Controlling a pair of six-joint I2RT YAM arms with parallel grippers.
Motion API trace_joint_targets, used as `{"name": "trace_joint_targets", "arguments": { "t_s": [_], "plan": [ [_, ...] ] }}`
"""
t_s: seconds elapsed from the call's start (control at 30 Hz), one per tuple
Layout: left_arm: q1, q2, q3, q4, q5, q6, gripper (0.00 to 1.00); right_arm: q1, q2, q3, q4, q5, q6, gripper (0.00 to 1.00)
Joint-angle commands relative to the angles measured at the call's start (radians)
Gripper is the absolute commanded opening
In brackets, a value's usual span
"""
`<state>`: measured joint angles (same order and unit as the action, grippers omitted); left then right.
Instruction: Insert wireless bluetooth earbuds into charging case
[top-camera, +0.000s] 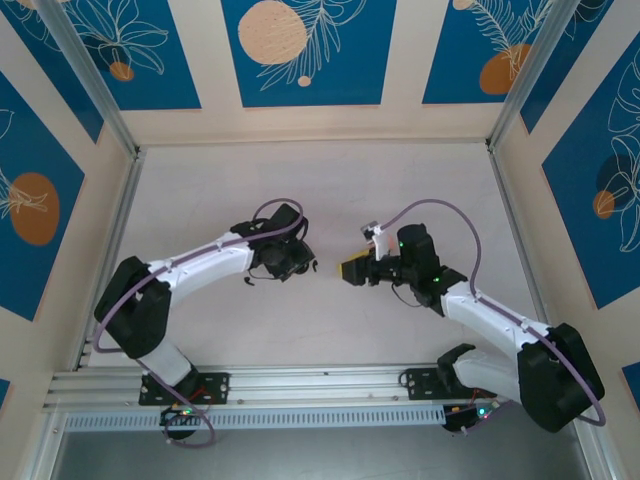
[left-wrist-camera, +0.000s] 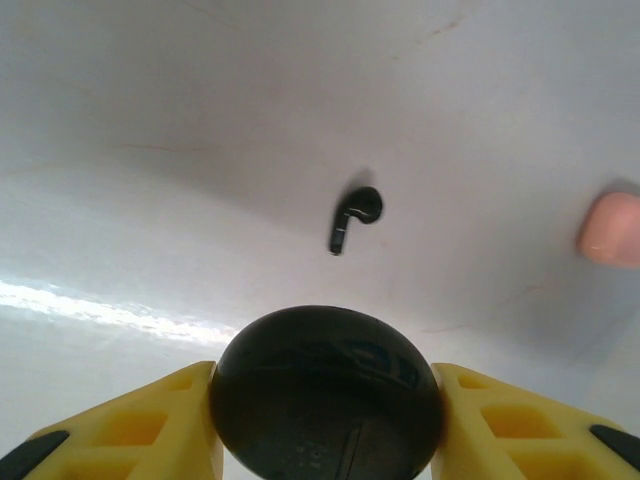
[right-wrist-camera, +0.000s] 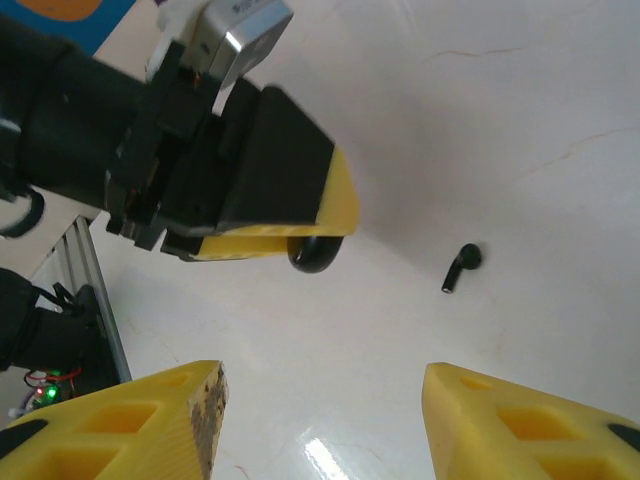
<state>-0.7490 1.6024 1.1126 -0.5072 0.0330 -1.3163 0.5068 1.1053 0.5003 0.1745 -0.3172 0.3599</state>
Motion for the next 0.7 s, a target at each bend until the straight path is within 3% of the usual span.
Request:
{"name": "trace_joint_targets", "arguments": {
  "t_s": [0.0,0.13,0.43,0.67],
  "plan": [
    [-0.020,-0.055,-0.036,0.094,-0.019,-0.103,0.47,0.036,0.012,-0.047,0.172,0.073,0.020,0.55],
    [-0.024,-0.101,-0.092,0.150,-0.025,-0.159,0.47,0.065,0.049,-0.098,0.295,0.102,0.046,0.56],
    [-0.028,-0.152,-0.145,0.203,-0.018,-0.222,0.47,0.085,0.227,-0.066,0.486,0.039,0.117,0.56],
    [-0.028,-0.180,-0.167,0.222,-0.022,-0.254,0.47,0.145,0.322,-0.015,0.542,0.044,0.118,0.55]
  ]
}}
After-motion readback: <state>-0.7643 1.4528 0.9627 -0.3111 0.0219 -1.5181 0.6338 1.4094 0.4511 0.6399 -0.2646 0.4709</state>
